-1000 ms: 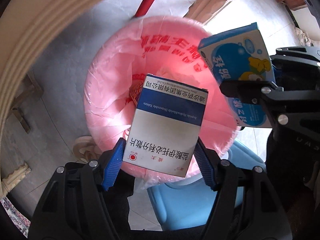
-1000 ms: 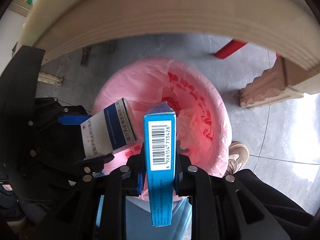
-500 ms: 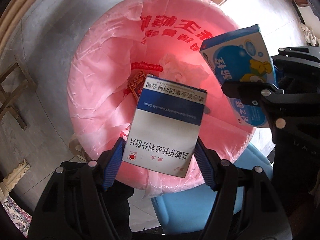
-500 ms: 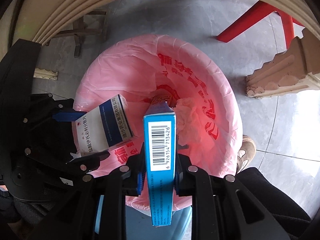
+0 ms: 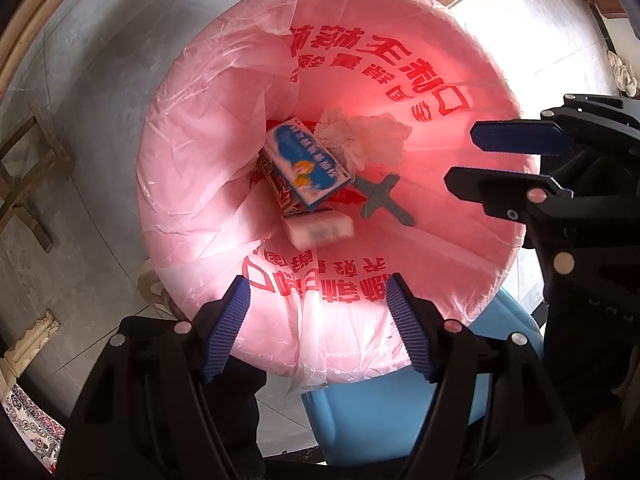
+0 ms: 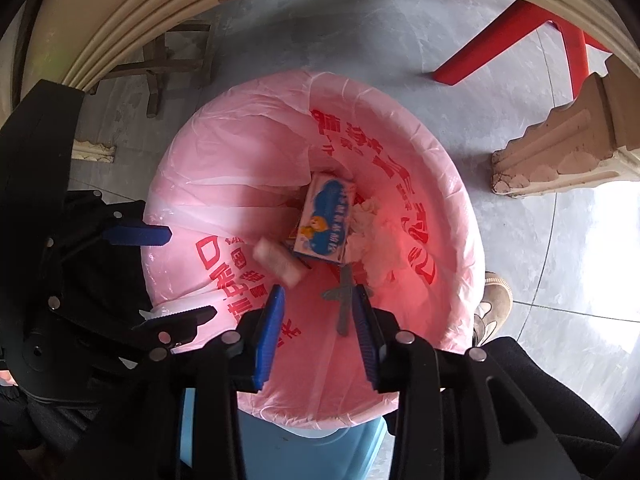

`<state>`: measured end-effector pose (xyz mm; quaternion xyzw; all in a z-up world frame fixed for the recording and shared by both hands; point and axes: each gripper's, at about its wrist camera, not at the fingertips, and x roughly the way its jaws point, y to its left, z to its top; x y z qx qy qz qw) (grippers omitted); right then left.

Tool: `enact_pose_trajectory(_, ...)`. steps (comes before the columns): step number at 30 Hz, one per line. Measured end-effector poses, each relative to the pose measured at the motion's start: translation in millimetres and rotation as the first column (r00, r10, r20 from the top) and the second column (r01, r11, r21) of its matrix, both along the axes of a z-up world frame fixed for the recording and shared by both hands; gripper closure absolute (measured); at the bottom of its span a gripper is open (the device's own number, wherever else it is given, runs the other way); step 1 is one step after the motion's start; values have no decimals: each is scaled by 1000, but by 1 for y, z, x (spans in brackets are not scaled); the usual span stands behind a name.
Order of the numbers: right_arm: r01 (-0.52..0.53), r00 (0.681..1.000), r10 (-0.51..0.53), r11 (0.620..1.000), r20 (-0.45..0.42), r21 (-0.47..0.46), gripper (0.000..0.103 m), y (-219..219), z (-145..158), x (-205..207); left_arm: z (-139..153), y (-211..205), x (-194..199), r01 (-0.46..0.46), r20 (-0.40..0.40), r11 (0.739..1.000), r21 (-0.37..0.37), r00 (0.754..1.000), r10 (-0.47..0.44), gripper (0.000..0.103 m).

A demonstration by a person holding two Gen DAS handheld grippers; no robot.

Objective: Collect trash
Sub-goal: 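Open the left tool to drop the white box while the right tool drops the blue box, then raise both tools back over the table toward the red cube and candy bar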

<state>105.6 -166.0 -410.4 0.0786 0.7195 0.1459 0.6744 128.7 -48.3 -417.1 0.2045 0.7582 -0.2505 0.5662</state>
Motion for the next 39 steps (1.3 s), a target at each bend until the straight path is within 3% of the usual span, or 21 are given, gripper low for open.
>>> enact_pose_trajectory(13,3,1000,-3,1000,-1,-3,68,1,-1,-1,-2,-4,-1,4,6,1000,4,1000,-4,34)
enact_pose_trajectory(23,5,1000,-5,1000,17,6,68,2,15,-9,22,-8,-10,12,37,1000,-6,999,-12,34)
enact_pose_trajectory(27,-11,998,10,1000,56,17,68,2,43,-15,56,-3,-15,1,74,999,-40,997,2,34)
enact_pose_trajectory(32,-44,991,38,998,131,40,68,-6,97,-25,123,13,-16,-43,169,995,-96,984,59,34)
enact_pose_trajectory(39,-104,957,85,993,277,56,68,-24,205,-15,236,30,10,-111,306,983,-143,940,151,32)
